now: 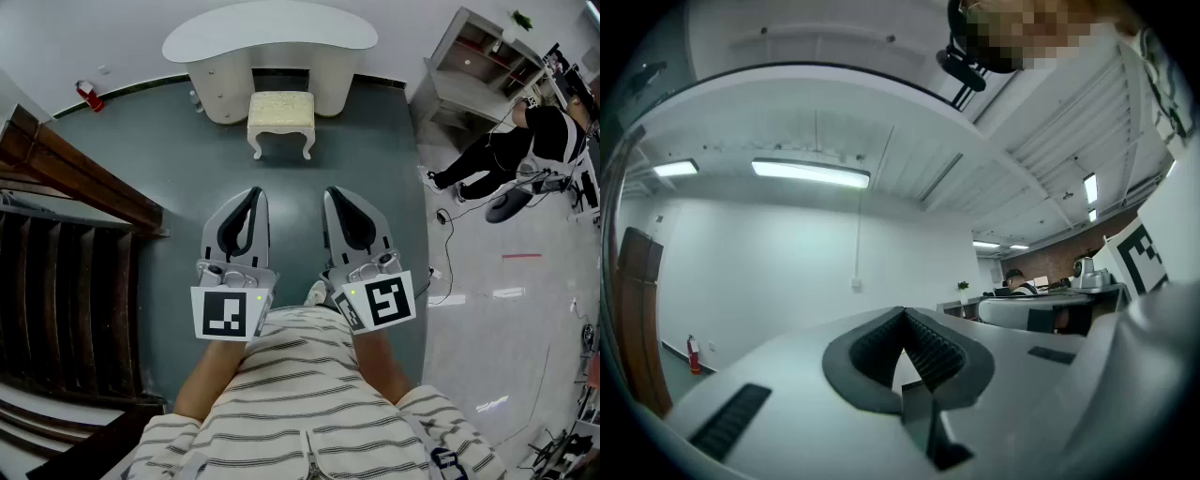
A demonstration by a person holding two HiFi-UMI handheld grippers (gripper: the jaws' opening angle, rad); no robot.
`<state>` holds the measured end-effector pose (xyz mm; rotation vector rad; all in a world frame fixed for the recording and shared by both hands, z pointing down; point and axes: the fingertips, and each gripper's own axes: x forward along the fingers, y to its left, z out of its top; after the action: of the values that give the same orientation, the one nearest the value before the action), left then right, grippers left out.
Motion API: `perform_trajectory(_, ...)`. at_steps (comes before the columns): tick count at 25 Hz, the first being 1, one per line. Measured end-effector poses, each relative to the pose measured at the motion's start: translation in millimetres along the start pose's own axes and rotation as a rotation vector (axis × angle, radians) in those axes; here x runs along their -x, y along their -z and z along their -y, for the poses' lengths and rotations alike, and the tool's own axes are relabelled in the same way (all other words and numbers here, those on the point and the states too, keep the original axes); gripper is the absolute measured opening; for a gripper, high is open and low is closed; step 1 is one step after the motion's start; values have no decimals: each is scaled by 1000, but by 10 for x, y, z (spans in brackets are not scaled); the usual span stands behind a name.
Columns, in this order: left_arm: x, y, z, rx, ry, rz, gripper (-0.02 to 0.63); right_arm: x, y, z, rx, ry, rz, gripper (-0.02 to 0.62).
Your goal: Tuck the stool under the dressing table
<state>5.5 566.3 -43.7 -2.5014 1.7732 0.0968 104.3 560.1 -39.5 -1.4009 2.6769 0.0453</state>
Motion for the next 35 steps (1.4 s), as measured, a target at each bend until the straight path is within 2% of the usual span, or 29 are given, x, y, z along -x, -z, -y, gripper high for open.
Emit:
perform_trajectory(7, -145, 86, 57, 15, -12, -8, 6, -35, 113, 156, -14, -17, -21, 12)
perform_trajectory(12, -407, 155, 162, -1, -20, -6, 6, -91, 184, 498, -46, -9, -22, 12)
perform_trajectory(20, -855, 241, 414, -15, -58, -10, 6, -186, 158, 1024, -42, -26, -12, 12)
perform_trajectory(24, -972, 294, 464, -28, -69, -43, 6, -294, 182, 1199, -46, -30, -14, 12)
perform_trajectory(30, -1206, 491, 340, -21, -85, -74, 6, -548, 347, 1316, -46, -49, -37, 12)
perform_trajectory(35, -1467, 630, 174, -6, -74, -88, 6, -810, 466, 1478, -44, -23, -54, 12)
